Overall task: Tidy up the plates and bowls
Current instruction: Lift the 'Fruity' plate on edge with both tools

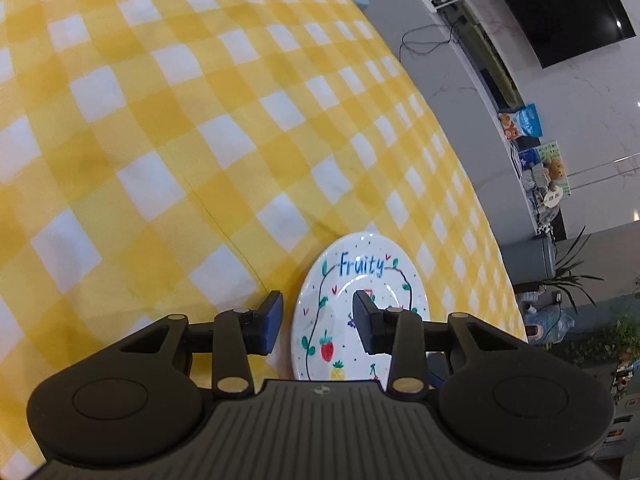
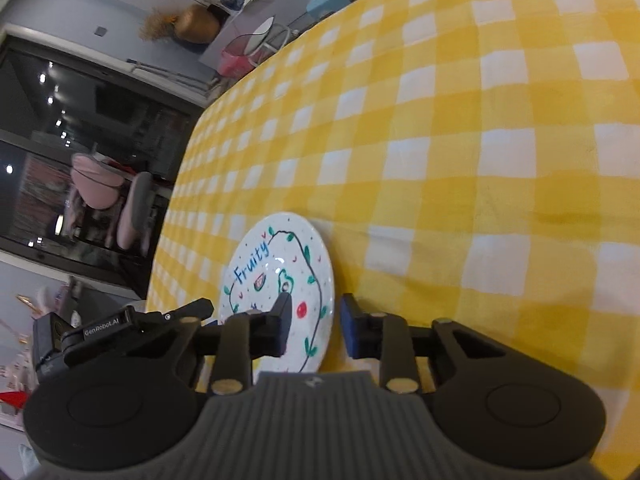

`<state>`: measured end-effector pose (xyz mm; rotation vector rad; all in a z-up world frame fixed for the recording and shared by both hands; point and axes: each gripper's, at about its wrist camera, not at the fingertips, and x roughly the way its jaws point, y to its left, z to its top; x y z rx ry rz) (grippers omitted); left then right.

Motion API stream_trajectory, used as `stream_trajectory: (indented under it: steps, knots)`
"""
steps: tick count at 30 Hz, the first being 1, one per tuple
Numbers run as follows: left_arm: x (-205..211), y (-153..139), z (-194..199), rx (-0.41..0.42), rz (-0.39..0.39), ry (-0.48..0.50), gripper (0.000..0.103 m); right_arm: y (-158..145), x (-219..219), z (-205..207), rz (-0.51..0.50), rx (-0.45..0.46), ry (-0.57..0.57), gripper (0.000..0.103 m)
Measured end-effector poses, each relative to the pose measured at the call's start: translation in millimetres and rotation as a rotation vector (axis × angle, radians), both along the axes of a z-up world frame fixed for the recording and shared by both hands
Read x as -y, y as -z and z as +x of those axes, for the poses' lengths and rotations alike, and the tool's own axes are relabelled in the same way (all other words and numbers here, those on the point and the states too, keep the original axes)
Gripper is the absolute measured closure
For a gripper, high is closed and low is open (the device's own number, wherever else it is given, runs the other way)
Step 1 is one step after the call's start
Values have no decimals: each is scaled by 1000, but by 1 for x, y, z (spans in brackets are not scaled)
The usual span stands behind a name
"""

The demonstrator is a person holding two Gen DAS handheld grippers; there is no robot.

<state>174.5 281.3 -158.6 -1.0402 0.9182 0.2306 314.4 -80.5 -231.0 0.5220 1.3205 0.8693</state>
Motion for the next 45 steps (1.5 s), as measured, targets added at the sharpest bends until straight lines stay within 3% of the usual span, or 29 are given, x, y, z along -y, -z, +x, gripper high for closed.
stream_trajectory:
  steps: [4,6,9,16,19,24,29,33,45]
  knots:
    - [-2,5,-1,7,-34,-31,71,15,6,7,87,-45,25,84]
    - [-5,7,-3,11,-60,-51,73,25,8,10,115,-89,44,96]
    - [-10,15,-7,20,-110,-105,80,35,12,16,143,-166,71,100]
    - [-21,33,-13,35,-241,-182,83,31,9,18,144,-154,80,98]
    - [-19,33,-11,34,-226,-175,93,30,8,16,137,-141,85,99]
    - [-16,28,-8,26,-194,-154,94,26,11,13,120,-126,97,98]
    - [-6,15,-1,20,-97,-78,94,16,14,9,115,-98,109,98]
    - [-1,12,3,49,-124,-17,94,0,23,6,134,-64,140,98]
    - [24,-24,11,180,-78,162,95,-35,65,-27,129,23,206,99]
